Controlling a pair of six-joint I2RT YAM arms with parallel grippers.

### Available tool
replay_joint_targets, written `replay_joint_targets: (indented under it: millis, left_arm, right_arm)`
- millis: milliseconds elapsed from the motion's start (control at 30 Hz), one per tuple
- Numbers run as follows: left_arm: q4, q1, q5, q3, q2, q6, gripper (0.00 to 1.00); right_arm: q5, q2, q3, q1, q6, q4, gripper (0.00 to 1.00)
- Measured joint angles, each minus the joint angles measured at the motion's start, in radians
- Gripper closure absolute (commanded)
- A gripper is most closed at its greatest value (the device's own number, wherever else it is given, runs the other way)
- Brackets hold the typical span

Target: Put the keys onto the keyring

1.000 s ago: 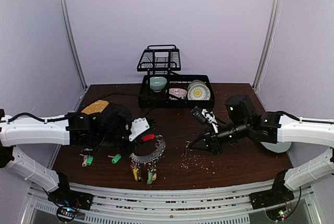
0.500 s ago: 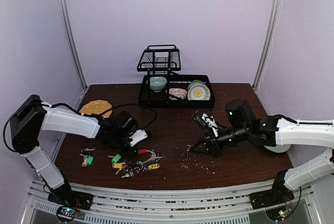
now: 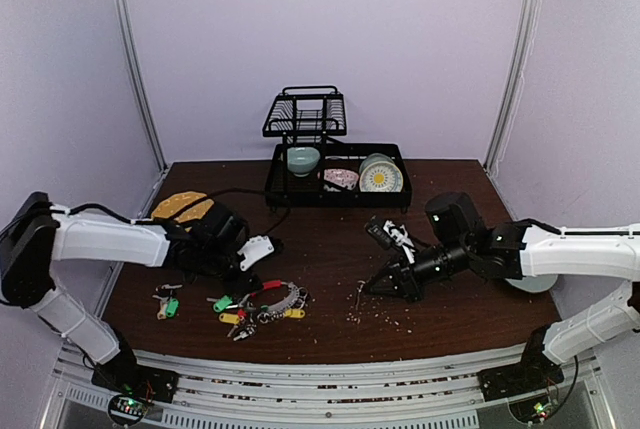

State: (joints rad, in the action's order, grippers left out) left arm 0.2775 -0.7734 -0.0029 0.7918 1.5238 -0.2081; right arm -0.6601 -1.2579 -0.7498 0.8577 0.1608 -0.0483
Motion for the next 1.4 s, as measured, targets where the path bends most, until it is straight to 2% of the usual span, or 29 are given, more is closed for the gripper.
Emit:
replay_joint_targets:
  millis: [100, 167, 233, 333, 533, 767, 867, 1033, 1400]
  left_arm:
    - [-0.028, -0.081, 0.040, -0.027, -0.173, -0.084, 0.62]
    - [-0.067, -0.213, 0.063, -0.028, -0.228, -0.160, 0.64]
    - [-0.073, -0.327, 0.100, -0.027, -0.208, -0.231, 0.63]
    - [-0.015, -0.374, 0.113, -0.010, -0.081, -0.298, 0.59]
    - [0.062, -0.320, 0.068, 0.104, 0.150, -0.314, 0.68]
    - [0.068, -0.133, 0.249, 0.174, 0.153, -0.296, 0.63]
    - [0.079, -0.087, 0.298, 0.226, 0.185, -0.317, 0.62]
    - [0.102, -0.081, 0.349, 0.280, 0.266, -0.347, 0.76]
    - [0.128, -0.081, 0.354, 0.288, 0.306, -0.402, 0.74]
  right_arm:
    - [-0.006, 0.000, 0.000, 0.000, 0.000, 0.005, 1.00]
    - [-0.009, 0.001, 0.000, 0.000, 0.000, 0.010, 1.00]
    - [-0.011, 0.001, 0.000, 0.000, 0.000, 0.018, 1.00]
    - [-0.018, 0.003, 0.005, 0.000, 0.000, 0.029, 1.00]
    - [-0.025, 0.031, 0.034, 0.000, 0.001, 0.046, 1.00]
    - [-0.026, 0.067, 0.069, -0.001, 0.002, 0.060, 1.00]
    - [-0.026, 0.068, 0.070, -0.002, 0.002, 0.061, 1.00]
    - [-0.026, 0.071, 0.070, -0.007, 0.000, 0.061, 1.00]
    - [-0.025, 0.086, 0.072, -0.008, 0.002, 0.062, 1.00]
